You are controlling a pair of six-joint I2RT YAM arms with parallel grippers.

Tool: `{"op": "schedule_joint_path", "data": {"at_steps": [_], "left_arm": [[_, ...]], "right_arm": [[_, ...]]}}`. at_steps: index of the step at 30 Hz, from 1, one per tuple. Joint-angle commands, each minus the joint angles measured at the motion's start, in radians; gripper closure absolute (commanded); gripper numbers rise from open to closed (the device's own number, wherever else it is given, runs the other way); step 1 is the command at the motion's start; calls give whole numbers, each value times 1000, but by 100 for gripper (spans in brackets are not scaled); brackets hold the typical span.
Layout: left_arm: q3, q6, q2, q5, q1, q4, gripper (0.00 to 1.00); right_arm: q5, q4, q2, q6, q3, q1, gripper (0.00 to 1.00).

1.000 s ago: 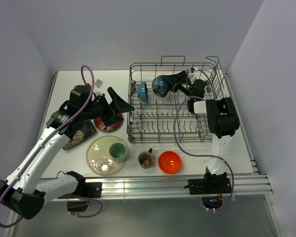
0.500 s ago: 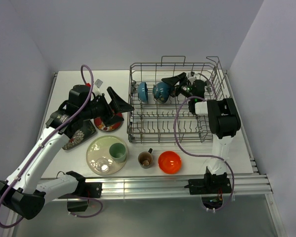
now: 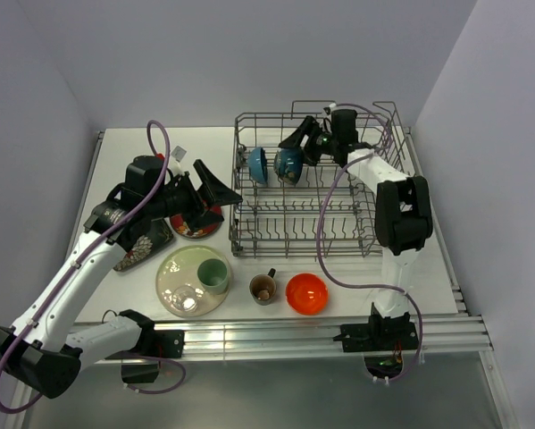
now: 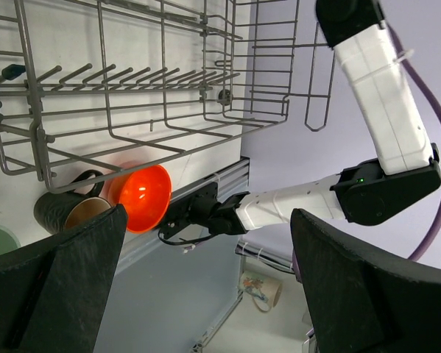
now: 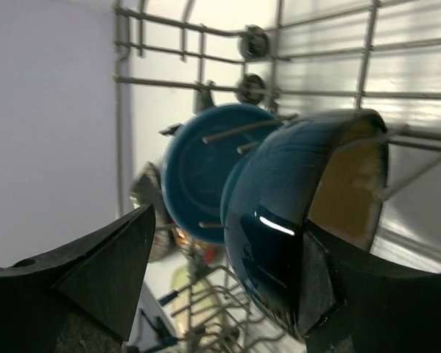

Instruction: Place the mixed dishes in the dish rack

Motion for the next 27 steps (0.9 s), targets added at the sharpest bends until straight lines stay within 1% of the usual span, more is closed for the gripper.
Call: {"op": "schedule_joint_path", "data": {"at_steps": [1, 4, 5, 7, 8, 9, 12, 16, 21, 27], "left_arm": [[0, -4, -27, 15, 2, 33, 1], [-3, -6, -31, 15, 3, 30, 1], [-8, -7, -34, 17, 2, 28, 1], [-14, -10, -38, 21, 2, 31, 1], [-16, -9, -40, 20, 2, 28, 1], [-16, -7, -43, 18, 3, 24, 1], [-17, -4, -46, 17, 3, 12, 1], [-22, -6, -46, 21, 3, 19, 1], [-11, 1, -40, 26, 3, 10, 1], [-9, 5, -46, 24, 2, -2, 1]], "right_arm": [[67, -223, -22, -198, 154, 37, 25], [113, -349, 12, -261, 235, 62, 23], [122, -368, 15, -273, 254, 68, 23], [168, -416, 9, -307, 260, 82, 18], [179, -425, 7, -312, 259, 85, 13], [190, -439, 6, -319, 257, 86, 1], [250, -501, -9, -347, 250, 86, 0], [308, -543, -31, -382, 234, 85, 0], [337, -526, -86, -399, 179, 77, 0], [357, -535, -121, -407, 159, 68, 0]]}}
